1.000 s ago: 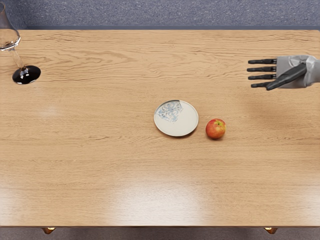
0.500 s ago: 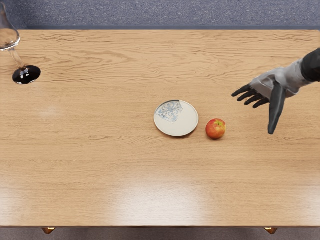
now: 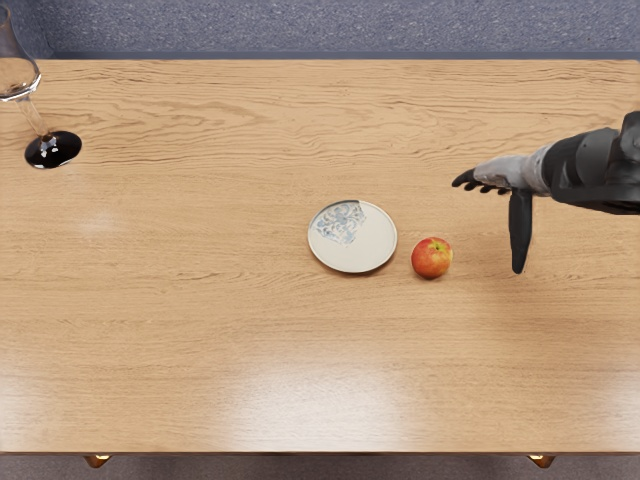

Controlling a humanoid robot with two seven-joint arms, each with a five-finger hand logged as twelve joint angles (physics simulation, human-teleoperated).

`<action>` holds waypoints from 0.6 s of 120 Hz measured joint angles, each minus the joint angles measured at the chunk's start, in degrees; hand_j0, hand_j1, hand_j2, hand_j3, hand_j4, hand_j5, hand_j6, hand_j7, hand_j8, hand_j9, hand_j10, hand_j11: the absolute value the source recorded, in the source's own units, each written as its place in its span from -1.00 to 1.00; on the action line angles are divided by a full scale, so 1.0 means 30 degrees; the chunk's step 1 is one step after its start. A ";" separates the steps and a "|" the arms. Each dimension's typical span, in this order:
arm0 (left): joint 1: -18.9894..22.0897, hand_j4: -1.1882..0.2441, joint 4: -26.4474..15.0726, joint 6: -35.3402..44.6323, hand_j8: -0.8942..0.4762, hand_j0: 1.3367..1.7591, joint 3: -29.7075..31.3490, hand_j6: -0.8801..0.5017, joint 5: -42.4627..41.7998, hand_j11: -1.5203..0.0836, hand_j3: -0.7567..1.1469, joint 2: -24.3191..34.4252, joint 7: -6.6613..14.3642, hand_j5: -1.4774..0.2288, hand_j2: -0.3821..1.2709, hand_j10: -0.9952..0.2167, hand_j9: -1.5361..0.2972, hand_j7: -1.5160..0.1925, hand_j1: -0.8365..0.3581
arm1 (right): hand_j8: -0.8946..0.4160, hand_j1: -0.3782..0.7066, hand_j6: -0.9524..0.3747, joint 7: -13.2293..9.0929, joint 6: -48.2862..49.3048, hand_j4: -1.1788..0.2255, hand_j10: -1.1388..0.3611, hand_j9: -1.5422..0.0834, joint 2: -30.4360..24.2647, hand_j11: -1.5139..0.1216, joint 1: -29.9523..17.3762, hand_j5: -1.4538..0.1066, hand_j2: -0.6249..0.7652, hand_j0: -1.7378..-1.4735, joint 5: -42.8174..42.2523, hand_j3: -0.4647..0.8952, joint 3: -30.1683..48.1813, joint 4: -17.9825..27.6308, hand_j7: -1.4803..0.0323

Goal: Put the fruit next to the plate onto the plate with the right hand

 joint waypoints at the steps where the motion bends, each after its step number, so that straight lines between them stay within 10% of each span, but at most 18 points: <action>1: 0.0000 0.66 0.0000 0.0000 0.30 0.52 0.0000 0.27 0.0000 0.90 -0.21 0.0000 0.0000 0.73 -0.54 0.64 0.68 0.77 0.98 | 0.28 -0.84 0.35 0.0000 -0.0245 0.60 0.45 0.82 0.0090 0.77 -0.0150 0.78 -0.11 -0.40 -0.0148 -0.32 0.0047 0.0032 0.87; 72: -0.0029 0.66 0.0000 0.0000 0.30 0.52 -0.0001 0.27 -0.0002 0.90 -0.21 0.0000 0.0002 0.73 -0.54 0.64 0.68 0.77 0.98 | 0.05 -0.50 0.12 0.0000 -0.9190 0.38 0.24 0.57 0.2184 0.53 -0.5689 0.52 -0.16 -0.40 -0.6417 -0.32 0.0930 0.1599 0.61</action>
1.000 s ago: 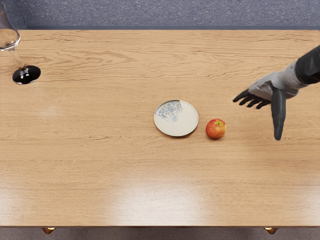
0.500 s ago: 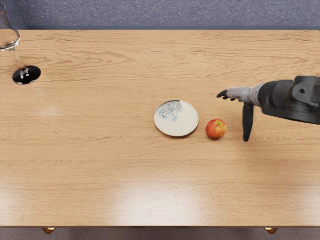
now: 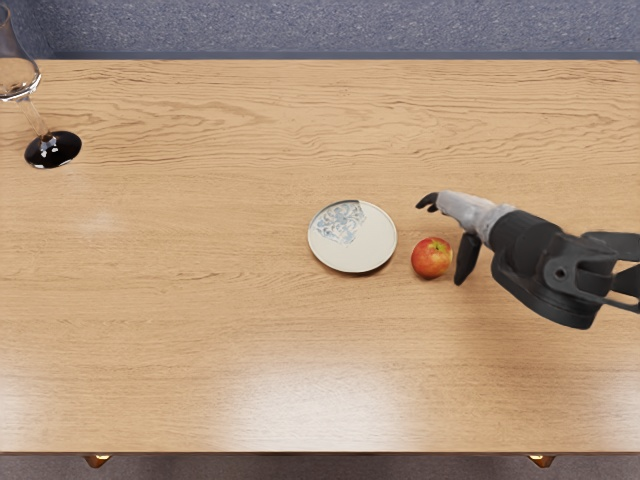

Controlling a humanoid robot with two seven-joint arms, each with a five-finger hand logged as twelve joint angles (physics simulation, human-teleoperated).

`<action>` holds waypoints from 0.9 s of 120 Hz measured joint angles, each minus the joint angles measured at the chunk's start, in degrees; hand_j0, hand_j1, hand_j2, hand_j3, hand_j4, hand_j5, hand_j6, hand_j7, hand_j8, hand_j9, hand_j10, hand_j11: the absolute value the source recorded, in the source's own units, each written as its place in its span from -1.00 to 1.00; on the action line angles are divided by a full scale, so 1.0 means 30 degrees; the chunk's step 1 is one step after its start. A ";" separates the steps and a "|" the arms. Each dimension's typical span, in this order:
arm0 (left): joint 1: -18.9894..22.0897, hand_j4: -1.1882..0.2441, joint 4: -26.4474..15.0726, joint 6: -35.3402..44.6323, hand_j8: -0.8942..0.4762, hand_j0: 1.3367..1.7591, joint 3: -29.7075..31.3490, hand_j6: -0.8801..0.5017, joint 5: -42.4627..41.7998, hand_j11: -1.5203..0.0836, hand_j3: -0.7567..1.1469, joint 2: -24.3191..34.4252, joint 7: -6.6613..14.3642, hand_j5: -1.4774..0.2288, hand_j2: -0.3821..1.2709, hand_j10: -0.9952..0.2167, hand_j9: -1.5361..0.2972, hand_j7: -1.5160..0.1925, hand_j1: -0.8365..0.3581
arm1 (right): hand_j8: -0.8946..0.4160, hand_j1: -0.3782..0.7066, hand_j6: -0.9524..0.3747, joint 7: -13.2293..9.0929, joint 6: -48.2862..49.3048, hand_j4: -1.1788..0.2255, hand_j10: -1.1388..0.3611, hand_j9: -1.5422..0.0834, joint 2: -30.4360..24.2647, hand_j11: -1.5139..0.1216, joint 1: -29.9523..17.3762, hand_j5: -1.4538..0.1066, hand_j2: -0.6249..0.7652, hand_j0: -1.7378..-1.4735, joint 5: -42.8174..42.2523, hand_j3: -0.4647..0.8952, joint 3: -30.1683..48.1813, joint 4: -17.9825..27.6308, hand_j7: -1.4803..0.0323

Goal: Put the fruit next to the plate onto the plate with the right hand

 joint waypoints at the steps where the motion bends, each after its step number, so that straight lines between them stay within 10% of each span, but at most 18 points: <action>1: 0.0000 0.66 0.0000 0.0000 0.30 0.52 0.0000 0.27 0.0000 0.90 -0.21 0.0000 0.0000 0.73 -0.54 0.64 0.68 0.77 0.98 | 0.05 -0.50 0.12 0.0000 -0.0052 0.38 0.24 0.57 0.0014 0.53 -0.0030 0.52 -0.16 -0.40 -0.0022 -0.32 0.0000 0.0000 0.61; 108: 0.0029 0.66 0.0000 0.0000 0.30 0.52 -0.0002 0.27 0.0002 0.90 -0.21 0.0000 -0.0001 0.73 -0.54 0.64 0.68 0.77 0.98 | -0.20 0.14 -0.26 -0.0016 -0.0916 -0.13 -0.14 -0.03 0.1154 -0.07 -0.0984 -0.09 -0.11 -0.34 -0.0090 -0.32 -0.0015 -0.0097 -0.02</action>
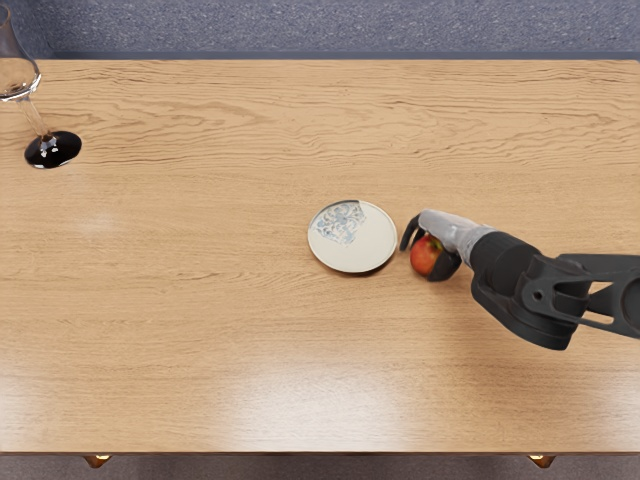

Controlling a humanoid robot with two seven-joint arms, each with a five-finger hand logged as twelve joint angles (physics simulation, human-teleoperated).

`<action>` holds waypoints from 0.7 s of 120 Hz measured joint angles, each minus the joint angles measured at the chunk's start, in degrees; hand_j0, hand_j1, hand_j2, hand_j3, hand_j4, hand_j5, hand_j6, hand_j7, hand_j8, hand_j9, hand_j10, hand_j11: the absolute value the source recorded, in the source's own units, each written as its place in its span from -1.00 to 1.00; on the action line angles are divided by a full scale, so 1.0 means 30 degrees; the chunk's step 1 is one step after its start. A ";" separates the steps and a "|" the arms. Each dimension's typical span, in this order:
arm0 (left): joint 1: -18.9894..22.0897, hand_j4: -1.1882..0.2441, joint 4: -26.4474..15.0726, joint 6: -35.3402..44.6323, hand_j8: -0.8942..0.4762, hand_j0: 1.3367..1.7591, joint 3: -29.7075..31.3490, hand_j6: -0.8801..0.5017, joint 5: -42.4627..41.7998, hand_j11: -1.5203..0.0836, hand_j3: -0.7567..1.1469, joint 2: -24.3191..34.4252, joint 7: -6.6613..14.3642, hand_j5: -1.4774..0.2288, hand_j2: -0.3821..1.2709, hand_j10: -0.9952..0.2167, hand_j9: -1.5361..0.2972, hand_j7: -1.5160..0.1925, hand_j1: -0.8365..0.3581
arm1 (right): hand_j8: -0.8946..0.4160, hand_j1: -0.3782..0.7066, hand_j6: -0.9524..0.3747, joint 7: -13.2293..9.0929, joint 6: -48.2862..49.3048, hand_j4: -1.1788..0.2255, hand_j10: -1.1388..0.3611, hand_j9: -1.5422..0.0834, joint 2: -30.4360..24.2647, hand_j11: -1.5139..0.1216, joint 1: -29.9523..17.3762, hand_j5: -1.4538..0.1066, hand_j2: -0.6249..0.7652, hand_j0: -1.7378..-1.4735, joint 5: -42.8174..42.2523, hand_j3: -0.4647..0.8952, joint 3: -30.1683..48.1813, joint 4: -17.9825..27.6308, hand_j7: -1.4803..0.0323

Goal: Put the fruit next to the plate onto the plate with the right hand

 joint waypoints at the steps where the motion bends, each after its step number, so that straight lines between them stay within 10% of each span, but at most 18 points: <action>1: 0.0000 0.66 0.0000 0.0000 0.30 0.52 0.0000 0.27 0.0000 0.90 -0.21 0.0000 0.0000 0.73 -0.54 0.64 0.68 0.77 0.98 | -0.21 0.14 -0.27 0.0000 0.0000 -0.14 -0.14 -0.03 0.0000 -0.07 0.0005 -0.09 -0.09 -0.34 0.0001 -0.32 0.0000 0.0000 -0.02; 84: 0.0000 0.66 0.0000 0.0000 0.30 0.52 0.0001 0.27 0.0000 0.90 -0.21 0.0000 0.0000 0.73 -0.54 0.64 0.68 0.77 0.98 | -0.13 0.19 -0.20 0.0003 0.0467 -0.28 -0.08 -0.24 -0.0118 -0.30 0.2030 -0.34 0.11 -0.35 0.1822 -0.32 0.0160 0.0604 -0.24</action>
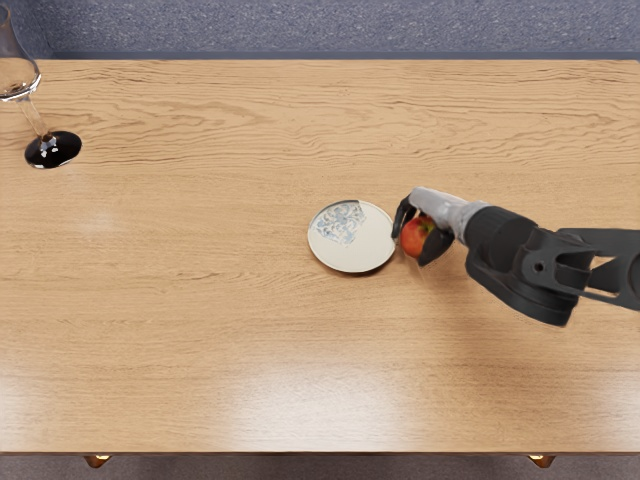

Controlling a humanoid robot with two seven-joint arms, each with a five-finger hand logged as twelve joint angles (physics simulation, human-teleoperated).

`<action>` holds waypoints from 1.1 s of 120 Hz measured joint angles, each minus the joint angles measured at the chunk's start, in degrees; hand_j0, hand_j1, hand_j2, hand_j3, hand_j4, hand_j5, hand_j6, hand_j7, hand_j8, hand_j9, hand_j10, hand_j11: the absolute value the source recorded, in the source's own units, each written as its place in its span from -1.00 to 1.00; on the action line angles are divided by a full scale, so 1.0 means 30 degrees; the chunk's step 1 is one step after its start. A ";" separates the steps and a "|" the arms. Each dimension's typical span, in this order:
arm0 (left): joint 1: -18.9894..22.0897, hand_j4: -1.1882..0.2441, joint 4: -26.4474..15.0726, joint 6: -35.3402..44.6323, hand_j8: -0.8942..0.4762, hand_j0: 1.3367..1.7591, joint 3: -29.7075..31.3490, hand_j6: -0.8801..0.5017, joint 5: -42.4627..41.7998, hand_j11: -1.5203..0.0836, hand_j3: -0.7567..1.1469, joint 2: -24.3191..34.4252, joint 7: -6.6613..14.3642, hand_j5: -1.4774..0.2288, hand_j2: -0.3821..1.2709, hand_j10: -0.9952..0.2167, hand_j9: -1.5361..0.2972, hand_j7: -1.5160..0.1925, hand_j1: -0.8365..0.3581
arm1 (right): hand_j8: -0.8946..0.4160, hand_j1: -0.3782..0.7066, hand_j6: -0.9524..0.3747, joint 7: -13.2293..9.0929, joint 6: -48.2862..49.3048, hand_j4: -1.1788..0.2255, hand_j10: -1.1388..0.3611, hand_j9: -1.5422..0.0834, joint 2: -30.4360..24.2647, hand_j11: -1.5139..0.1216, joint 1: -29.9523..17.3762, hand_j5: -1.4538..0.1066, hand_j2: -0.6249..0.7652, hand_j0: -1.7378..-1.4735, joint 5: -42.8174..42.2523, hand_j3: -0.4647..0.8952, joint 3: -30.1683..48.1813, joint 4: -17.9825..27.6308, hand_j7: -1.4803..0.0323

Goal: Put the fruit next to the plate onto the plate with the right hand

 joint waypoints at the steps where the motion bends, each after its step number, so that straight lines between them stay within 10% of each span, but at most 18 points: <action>1: 0.0000 0.66 0.0000 0.0000 0.30 0.52 0.0000 0.27 0.0000 0.90 -0.21 0.0000 0.0000 0.73 -0.54 0.64 0.68 0.77 0.98 | -0.12 0.19 -0.20 0.0000 0.0018 -0.28 -0.08 -0.24 0.0005 -0.30 0.0091 -0.34 0.10 -0.35 0.0079 -0.32 0.0001 0.0016 -0.24; 53: 0.0117 0.66 0.0000 0.0000 0.30 0.52 0.0001 0.27 0.0000 0.90 -0.21 0.0000 0.0000 0.73 -0.54 0.64 0.68 0.77 0.98 | -0.10 0.21 -0.18 0.0004 0.0246 -0.27 -0.06 -0.26 0.1571 -0.31 0.3973 -0.37 0.13 -0.36 0.3790 -0.32 -0.0030 0.0553 -0.25; 118: 0.0117 0.66 0.0000 0.0000 0.30 0.52 0.0002 0.27 -0.0001 0.90 -0.21 0.0000 0.0000 0.73 -0.54 0.64 0.68 0.77 0.98 | -0.10 0.20 -0.19 0.0005 0.0341 -0.29 -0.06 -0.28 0.5364 -0.33 0.3881 -0.36 0.12 -0.36 0.4336 -0.32 -0.1007 -0.3868 -0.25; 132: 0.0088 0.66 0.0000 0.0000 0.30 0.52 0.0002 0.27 -0.0003 0.90 -0.21 0.0000 0.0001 0.73 -0.54 0.64 0.68 0.77 0.98 | 0.07 -0.25 0.05 0.0010 0.0370 0.10 0.16 0.19 0.5682 0.14 0.3731 0.13 0.03 -0.37 0.4307 -0.32 -0.1103 -0.4320 0.23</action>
